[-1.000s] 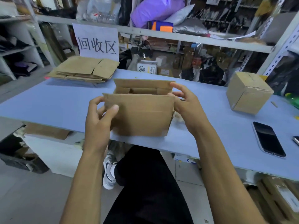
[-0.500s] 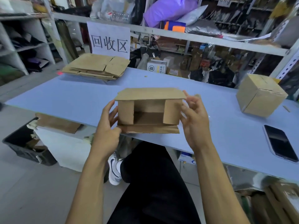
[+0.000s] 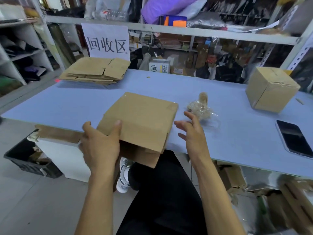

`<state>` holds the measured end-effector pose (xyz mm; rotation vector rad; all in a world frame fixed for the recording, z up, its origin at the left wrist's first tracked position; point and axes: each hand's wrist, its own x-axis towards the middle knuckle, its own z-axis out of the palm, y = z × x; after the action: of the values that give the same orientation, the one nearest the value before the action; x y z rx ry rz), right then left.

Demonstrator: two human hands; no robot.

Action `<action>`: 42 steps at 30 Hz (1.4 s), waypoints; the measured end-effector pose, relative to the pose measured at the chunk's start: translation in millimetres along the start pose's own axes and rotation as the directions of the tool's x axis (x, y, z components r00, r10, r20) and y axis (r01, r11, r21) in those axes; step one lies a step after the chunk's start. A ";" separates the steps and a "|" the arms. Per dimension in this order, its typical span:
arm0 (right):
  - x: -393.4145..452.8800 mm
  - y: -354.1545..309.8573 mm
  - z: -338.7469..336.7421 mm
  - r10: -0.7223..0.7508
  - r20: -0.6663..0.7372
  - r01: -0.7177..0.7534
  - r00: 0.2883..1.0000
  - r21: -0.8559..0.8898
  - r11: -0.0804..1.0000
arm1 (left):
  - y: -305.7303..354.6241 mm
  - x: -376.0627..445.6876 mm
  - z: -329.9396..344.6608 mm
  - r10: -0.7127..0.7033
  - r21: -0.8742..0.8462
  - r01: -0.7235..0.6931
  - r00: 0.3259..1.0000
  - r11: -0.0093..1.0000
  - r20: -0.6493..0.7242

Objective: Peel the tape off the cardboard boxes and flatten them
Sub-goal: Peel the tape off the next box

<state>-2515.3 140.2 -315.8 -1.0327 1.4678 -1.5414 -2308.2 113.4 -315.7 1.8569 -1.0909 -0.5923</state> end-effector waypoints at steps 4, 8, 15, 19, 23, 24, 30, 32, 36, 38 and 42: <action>29.2 -2.3 -0.3 -0.038 0.051 0.046 0.998 -0.180 0.983 | 18.4 -13.2 -9.9 0.214 0.145 -0.193 0.966 0.970 -0.144; 44.7 -0.7 3.7 -0.021 0.184 0.032 0.983 -0.057 0.998 | 41.7 -41.3 -0.2 0.335 0.280 -0.407 0.902 0.869 0.272; 14.5 17.2 -7.8 -0.232 0.068 0.241 0.970 -0.229 0.943 | 31.2 -15.4 8.6 0.513 0.142 -0.692 0.642 0.708 0.569; 12.2 19.6 -2.2 -0.440 0.047 0.424 0.897 -0.379 0.822 | 40.9 0.7 9.9 0.627 0.041 -0.750 0.579 0.660 0.521; 17.7 18.9 4.7 -0.552 -0.001 0.490 0.834 -0.460 0.741 | 64.3 15.2 30.9 0.673 0.092 -0.825 0.513 0.557 0.532; 18.1 19.0 5.7 -0.567 -0.014 0.494 0.824 -0.471 0.731 | 69.1 19.0 36.5 0.679 0.101 -0.837 0.502 0.538 0.537; 14.9 16.3 15.1 -0.519 -0.140 0.384 0.843 -0.519 0.764 | 81.0 23.2 64.7 0.673 0.043 -0.827 0.485 0.560 0.559; 14.3 12.9 16.7 -0.422 -0.190 0.312 0.887 -0.429 0.848 | 77.9 24.3 68.6 0.659 0.041 -0.812 0.500 0.582 0.561; 21.2 5.8 6.8 -0.154 -0.326 0.167 0.933 0.012 0.986 | 74.6 29.0 68.1 0.644 0.040 -0.800 0.510 0.598 0.570; 21.7 5.0 2.9 -0.062 -0.310 0.141 0.949 0.240 0.961 | 76.3 28.2 68.1 0.631 0.051 -0.800 0.509 0.598 0.586; 18.6 6.1 8.5 -0.036 -0.248 0.120 0.968 0.330 0.936 | 78.4 24.7 68.3 0.601 0.097 -0.802 0.515 0.589 0.611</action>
<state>-2514.8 119.5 -320.7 -0.7247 1.2591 -1.9525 -2381.5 43.5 -281.5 1.3104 -2.3420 -0.3879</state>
